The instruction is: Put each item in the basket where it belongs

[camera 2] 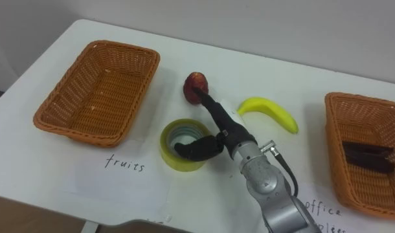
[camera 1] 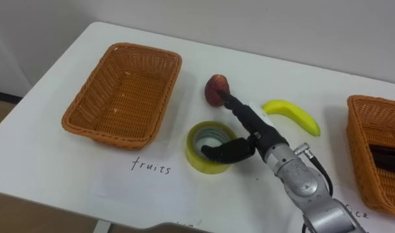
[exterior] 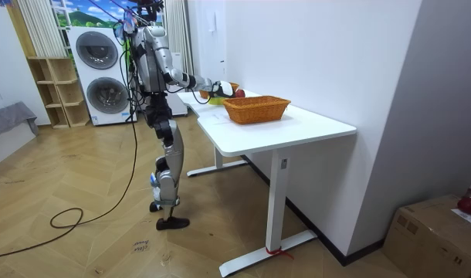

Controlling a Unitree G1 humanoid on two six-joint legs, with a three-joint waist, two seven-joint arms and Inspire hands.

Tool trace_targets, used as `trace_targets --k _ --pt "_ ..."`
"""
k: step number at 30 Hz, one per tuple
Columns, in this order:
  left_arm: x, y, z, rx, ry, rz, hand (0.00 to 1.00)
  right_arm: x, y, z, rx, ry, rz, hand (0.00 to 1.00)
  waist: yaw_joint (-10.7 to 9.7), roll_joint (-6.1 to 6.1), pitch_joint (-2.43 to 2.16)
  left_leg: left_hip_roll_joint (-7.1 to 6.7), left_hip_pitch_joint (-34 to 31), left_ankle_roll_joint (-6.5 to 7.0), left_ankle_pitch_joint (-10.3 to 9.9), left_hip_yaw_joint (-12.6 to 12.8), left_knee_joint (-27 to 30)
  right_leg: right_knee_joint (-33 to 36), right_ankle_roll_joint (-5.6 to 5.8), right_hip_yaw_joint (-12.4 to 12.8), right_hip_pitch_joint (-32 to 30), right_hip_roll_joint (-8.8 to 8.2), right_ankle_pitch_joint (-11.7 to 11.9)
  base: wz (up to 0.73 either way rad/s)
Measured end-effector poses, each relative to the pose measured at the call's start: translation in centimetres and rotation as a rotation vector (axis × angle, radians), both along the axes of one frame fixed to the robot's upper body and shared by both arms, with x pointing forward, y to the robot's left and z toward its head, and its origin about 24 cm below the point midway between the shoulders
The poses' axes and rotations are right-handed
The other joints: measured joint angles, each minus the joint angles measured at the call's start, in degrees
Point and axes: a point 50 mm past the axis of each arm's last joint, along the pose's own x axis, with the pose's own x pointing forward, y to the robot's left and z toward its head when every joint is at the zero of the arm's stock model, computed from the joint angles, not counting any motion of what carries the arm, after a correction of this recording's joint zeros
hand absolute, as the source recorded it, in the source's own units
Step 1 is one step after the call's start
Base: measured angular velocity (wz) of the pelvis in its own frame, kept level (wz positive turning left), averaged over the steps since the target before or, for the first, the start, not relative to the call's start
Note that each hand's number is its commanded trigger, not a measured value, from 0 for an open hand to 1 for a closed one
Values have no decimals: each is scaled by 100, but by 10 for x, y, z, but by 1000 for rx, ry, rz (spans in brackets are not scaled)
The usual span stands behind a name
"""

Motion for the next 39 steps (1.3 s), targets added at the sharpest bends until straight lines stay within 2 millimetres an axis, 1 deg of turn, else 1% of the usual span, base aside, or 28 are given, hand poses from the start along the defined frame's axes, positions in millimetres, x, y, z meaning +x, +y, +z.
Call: trace_targets --k 2,4,7,10,12,14,20,23,27,33,39 --pt "-1 0 0 0 2 1 0 0 0 0 1 3 6 0 -7 -32 8 0 -3 0 0 -2 -1 0 1 1 0 -1 -1 0" --pt "-1 0 0 -1 5 1 0 1 -2 1 4 10 12 0 -6 -94 23 0 -25 0 0 -25 -23 0 2 -2 -4 4 -1 5" --pt "-4 0 -1 -15 17 -1 0 1 -3 1 6 21 24 0 -15 -147 2 -5 -45 1 -1 -70 -31 0 2 -19 -16 12 -1 6" --pt "-5 2 0 -12 26 0 0 1 -4 0 4 36 29 0 -18 -171 -15 -9 -53 2 1 -89 -24 0 2 -23 -15 12 -1 3" --pt "-5 3 0 -9 28 1 0 1 -4 0 3 42 32 0 -25 -175 -17 -9 -54 2 1 -91 -15 0 2 -29 -12 9 -1 2" --pt "-5 3 0 -8 27 2 0 2 -4 -1 0 45 30 0 -51 -175 -17 -11 -60 3 1 -104 17 1 2 -91 -6 -8 -1 4" --pt "-7 4 0 -6 40 19 0 1 -5 -2 -4 78 46 0 -59 -168 -11 -10 -22 4 2 -113 55 0 5 -120 47 -17 -3 0" --pt "-8 5 0 -2 53 29 0 1 -6 -4 -8 103 51 0 -36 -164 -6 -8 32 3 1 -110 -17 0 8 -107 81 -5 -5 -1" --pt "-11 8 0 -7 73 34 0 3 -10 -3 -21 124 63 0 60 -166 -3 -10 34 3 2 -101 -14 1 7 -71 75 -2 -4 -2" --pt "-14 9 -1 -20 95 52 0 9 -11 2 -73 117 93 0 59 -233 15 -12 33 4 2 -110 -15 1 7 -59 75 3 -4 0" --pt "-12 10 0 -21 92 52 0 12 -10 5 -90 129 116 0 57 -262 9 -13 33 4 2 -106 1 0 8 -13 60 8 -4 0"
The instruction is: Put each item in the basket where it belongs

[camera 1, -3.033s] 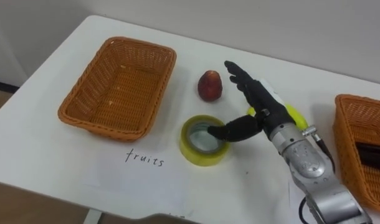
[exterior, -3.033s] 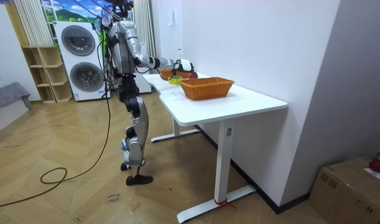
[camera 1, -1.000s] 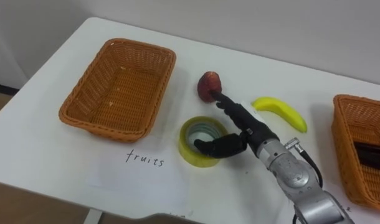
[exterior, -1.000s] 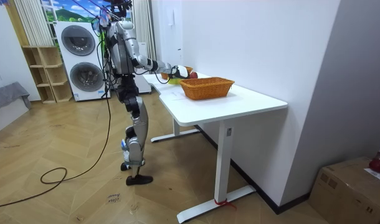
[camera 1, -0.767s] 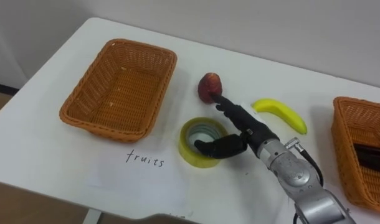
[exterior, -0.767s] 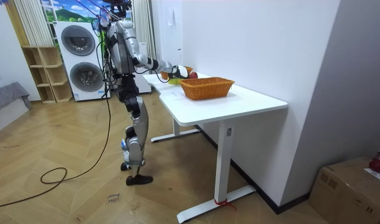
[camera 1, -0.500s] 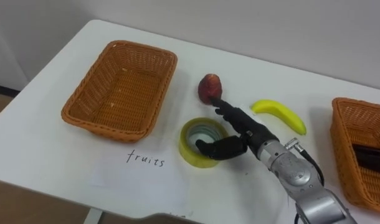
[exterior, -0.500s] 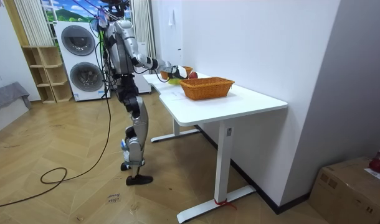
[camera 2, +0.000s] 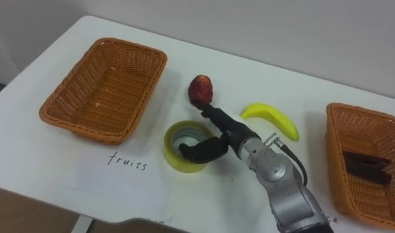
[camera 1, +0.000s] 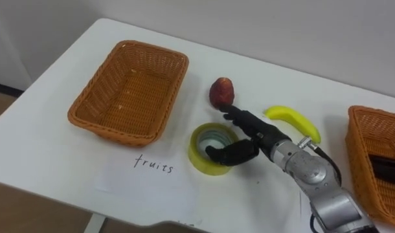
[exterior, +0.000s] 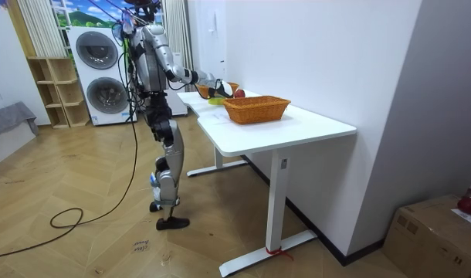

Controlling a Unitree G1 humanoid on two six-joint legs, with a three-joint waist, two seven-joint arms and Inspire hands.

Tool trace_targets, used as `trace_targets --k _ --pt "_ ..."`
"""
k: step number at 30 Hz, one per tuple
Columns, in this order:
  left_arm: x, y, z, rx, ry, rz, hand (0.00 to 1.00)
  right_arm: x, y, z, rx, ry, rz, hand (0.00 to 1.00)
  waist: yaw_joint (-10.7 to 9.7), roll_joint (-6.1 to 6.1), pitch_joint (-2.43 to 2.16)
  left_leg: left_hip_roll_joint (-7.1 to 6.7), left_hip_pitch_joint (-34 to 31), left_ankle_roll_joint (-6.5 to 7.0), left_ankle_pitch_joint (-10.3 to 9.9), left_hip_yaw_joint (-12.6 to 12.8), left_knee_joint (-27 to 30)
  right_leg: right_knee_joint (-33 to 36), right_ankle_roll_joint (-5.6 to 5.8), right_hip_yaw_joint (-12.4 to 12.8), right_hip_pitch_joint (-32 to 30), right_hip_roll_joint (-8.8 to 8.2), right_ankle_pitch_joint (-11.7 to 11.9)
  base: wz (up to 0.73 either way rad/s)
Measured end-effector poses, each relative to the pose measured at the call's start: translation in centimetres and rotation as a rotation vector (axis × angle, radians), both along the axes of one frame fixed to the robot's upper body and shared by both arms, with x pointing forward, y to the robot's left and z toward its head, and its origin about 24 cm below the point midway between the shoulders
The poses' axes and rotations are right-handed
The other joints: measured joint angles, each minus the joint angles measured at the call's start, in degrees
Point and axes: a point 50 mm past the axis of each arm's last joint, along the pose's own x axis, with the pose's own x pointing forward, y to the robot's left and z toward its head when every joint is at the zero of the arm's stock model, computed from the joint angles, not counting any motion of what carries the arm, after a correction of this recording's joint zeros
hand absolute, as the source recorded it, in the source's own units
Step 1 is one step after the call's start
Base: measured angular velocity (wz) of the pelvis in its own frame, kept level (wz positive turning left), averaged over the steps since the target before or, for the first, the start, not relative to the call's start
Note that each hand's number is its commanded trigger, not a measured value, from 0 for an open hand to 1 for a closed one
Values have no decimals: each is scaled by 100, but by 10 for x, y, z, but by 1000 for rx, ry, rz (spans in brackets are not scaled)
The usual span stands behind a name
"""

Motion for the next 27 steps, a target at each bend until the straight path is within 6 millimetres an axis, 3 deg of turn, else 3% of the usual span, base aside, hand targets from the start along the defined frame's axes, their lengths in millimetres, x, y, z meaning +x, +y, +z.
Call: trace_targets --k 17,27 --pt "18 9 10 18 -101 17 0 1 4 19 -171 -26 127 0 132 -113 -11 7 1 0 0 14 0 0 0 4 -12 0 0 0" --pt "18 16 12 42 -112 48 0 2 -12 20 -225 -1 119 0 196 -210 -29 3 3 3 3 -9 14 -1 0 -5 7 -25 0 1"
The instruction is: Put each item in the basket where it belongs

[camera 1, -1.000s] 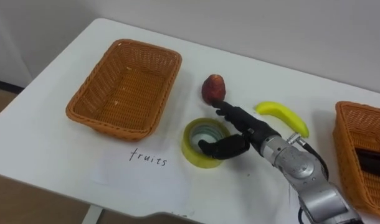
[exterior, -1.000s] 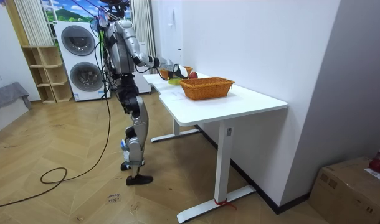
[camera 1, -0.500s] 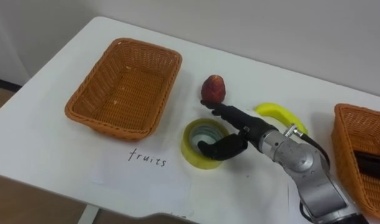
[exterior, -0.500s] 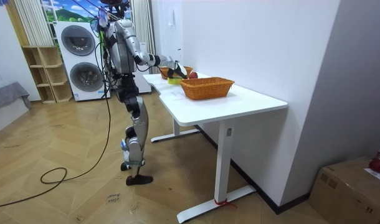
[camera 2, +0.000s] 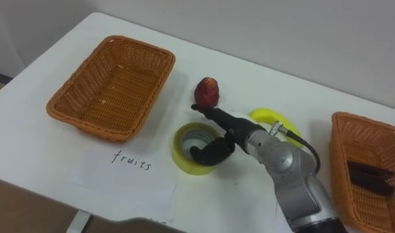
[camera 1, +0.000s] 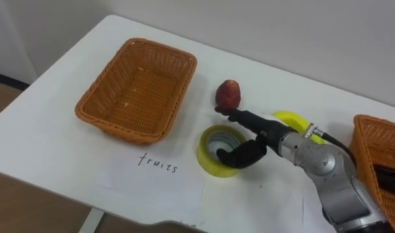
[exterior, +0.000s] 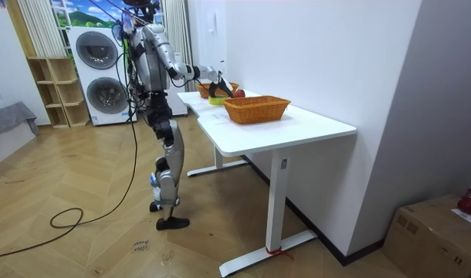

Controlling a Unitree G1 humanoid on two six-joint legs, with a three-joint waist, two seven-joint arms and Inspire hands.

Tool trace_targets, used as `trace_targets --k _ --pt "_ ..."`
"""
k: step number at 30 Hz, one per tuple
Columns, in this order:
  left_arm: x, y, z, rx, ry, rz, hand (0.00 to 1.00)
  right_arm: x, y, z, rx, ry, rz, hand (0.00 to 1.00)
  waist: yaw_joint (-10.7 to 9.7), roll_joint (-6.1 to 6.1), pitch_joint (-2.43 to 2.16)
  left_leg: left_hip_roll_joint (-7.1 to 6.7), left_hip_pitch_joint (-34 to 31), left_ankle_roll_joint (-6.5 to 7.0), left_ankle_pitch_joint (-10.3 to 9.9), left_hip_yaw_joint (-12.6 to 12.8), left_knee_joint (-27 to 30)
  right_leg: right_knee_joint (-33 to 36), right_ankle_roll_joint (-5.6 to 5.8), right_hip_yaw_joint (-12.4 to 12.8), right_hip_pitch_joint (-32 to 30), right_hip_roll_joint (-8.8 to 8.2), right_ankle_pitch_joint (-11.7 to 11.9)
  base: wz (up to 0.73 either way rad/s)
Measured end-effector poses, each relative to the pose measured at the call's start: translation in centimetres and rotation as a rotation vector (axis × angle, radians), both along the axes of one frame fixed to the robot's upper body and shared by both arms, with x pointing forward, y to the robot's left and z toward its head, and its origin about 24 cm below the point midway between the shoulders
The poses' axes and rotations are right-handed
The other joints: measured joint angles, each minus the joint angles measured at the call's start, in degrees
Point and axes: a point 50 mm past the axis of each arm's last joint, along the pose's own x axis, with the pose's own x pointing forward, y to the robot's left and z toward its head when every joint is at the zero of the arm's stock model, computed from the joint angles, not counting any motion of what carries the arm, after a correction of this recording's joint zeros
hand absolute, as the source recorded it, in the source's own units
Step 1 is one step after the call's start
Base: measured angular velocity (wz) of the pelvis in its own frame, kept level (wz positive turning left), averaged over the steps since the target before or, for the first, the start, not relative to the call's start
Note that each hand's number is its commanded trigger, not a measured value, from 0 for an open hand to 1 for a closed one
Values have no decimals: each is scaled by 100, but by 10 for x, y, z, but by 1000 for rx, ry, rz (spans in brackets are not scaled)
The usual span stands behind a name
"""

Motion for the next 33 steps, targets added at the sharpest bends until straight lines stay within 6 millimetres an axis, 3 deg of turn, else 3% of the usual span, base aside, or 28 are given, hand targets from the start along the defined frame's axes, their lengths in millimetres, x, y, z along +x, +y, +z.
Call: trace_targets --k 3,4,5,6,12,33 --pt "3 1 1 5 -8 -3 0 0 -1 -1 -5 9 -7 0 -6 -26 8 -1 0 -1 0 -12 9 0 0 4 7 0 0 0" --pt "4 1 1 6 -10 -4 0 1 -2 -1 -6 11 -11 9 -5 -30 11 -1 -1 -1 1 -13 8 0 0 6 7 1 0 0" --pt "4 1 1 6 -10 -4 0 1 -2 -1 -7 13 -12 75 -6 -32 12 -3 -3 -1 1 -15 6 1 0 7 7 3 0 0" --pt "5 2 1 8 -10 -6 0 3 -2 -2 -9 18 -13 100 -12 -41 18 -4 -7 -1 1 -21 -7 2 0 4 9 5 0 0" --pt "7 7 3 24 -12 -23 0 9 -5 2 -34 36 0 100 37 -117 59 -9 -12 -6 4 -39 -13 3 0 3 10 23 0 1" --pt "17 8 4 25 -27 -35 0 10 -21 -1 -194 56 -12 100 127 -111 61 -8 -12 -1 9 -77 -13 -2 0 22 0 6 0 1"
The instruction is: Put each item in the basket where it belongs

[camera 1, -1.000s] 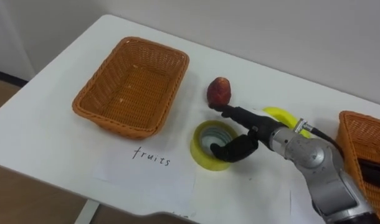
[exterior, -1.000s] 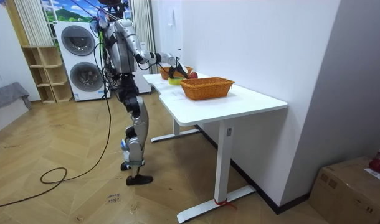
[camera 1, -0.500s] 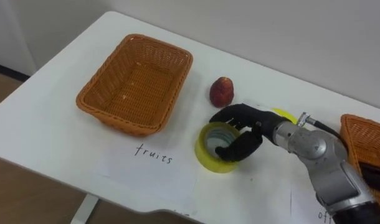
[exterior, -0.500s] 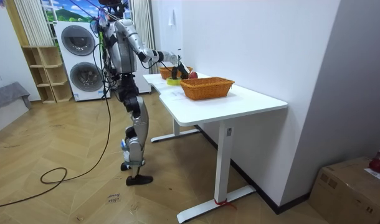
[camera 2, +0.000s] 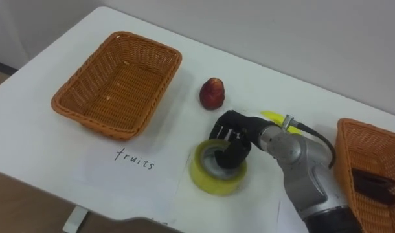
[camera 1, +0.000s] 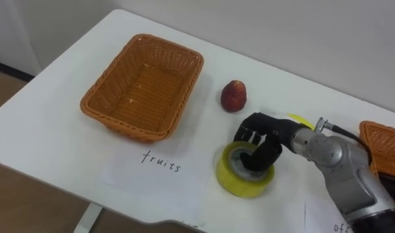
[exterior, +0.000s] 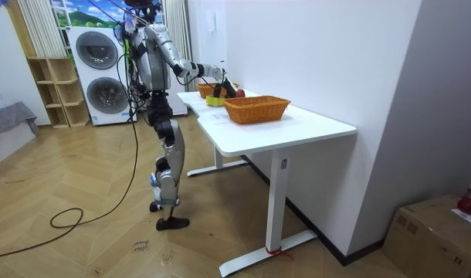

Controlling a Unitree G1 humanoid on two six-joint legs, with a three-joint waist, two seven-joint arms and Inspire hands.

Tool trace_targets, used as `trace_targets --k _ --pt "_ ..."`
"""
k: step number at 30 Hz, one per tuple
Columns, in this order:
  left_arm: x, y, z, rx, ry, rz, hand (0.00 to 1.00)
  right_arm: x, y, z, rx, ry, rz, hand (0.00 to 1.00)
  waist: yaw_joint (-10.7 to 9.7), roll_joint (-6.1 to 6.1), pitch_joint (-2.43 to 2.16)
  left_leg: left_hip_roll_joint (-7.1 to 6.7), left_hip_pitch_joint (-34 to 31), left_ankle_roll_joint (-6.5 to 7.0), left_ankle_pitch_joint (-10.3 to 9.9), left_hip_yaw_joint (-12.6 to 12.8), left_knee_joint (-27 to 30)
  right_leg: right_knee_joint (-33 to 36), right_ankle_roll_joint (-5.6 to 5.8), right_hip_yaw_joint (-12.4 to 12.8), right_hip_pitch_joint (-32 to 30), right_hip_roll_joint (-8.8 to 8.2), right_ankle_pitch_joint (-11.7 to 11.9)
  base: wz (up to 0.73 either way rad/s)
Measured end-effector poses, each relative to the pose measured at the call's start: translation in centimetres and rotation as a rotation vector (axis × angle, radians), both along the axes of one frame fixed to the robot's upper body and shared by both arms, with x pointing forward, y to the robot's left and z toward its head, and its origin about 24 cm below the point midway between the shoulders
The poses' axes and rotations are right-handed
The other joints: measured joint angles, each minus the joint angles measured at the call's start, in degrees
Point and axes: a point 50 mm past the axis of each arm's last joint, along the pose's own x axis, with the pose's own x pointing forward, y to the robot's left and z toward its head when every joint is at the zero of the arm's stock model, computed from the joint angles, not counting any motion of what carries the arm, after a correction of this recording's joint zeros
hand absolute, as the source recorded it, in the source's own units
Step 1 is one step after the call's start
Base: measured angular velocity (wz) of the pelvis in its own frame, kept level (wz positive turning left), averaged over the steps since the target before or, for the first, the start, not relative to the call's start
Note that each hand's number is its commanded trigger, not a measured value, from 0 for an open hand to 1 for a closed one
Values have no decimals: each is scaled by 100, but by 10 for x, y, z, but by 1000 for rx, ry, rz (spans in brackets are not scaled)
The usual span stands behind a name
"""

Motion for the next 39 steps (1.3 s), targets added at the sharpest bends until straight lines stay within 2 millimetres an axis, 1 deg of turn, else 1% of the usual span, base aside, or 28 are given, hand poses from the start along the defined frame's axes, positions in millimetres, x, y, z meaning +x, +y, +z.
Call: trace_targets --k 11,14,17,20,23,24,26,28,30,31,33,36,39 --pt "1 3 1 10 -3 -2 0 0 -1 -1 -10 12 -8 100 -7 6 -10 0 4 -3 2 4 7 1 0 5 -4 16 0 0" --pt "-1 3 1 25 -2 5 0 -1 -1 1 -7 3 -6 100 -9 54 -35 1 9 -2 3 33 9 1 0 9 -3 10 0 -2" --pt "-2 3 1 25 -2 5 0 -1 0 2 -5 -4 -4 100 -35 103 -39 0 14 0 6 44 9 1 0 20 -3 3 0 0" --pt "-2 3 1 24 -7 2 0 -1 0 3 1 -8 -3 100 -65 172 -33 3 21 0 7 71 9 1 0 51 -3 -3 0 -4" --pt "-4 2 1 28 -15 0 0 0 -1 5 14 -17 -3 100 -153 236 -10 6 29 0 7 100 -4 1 0 95 -9 -2 0 -6" --pt "-6 2 0 33 -12 3 0 -1 -3 6 20 -24 -9 100 -236 238 -9 6 26 0 7 98 -8 2 0 94 -10 -2 0 0" --pt "-10 2 -2 29 2 7 0 -2 -8 9 49 -43 -33 100 -327 270 -16 4 26 0 7 95 -7 5 0 95 -5 3 0 0" --pt "-15 1 -3 27 12 10 0 0 -16 15 75 -86 -75 100 -482 287 -25 1 27 1 7 103 0 8 0 113 -11 -2 0 0" --pt "-14 1 -2 33 0 8 0 -1 -21 22 85 -144 -103 100 -510 287 -26 3 36 -1 8 126 1 7 0 150 -15 6 0 -8" --pt "-12 1 -2 38 -14 6 0 -1 -23 25 97 -177 -114 100 -563 286 -28 7 61 -2 9 157 3 7 0 162 -8 6 0 -9" --pt "-11 -1 -3 33 -29 2 0 -4 -28 27 129 -219 -146 100 -585 289 -29 12 99 -2 9 236 -2 7 0 200 -1 5 1 -11" --pt "-10 -3 -3 33 -42 0 0 -4 -29 31 160 -285 -173 100 -703 305 -38 12 114 -1 9 270 -2 10 8 262 9 4 5 -10" --pt "-10 -3 -2 36 -64 18 0 -3 -36 36 213 -341 -235 100 -806 339 -51 10 127 2 11 284 -1 17 14 294 13 4 12 -6"
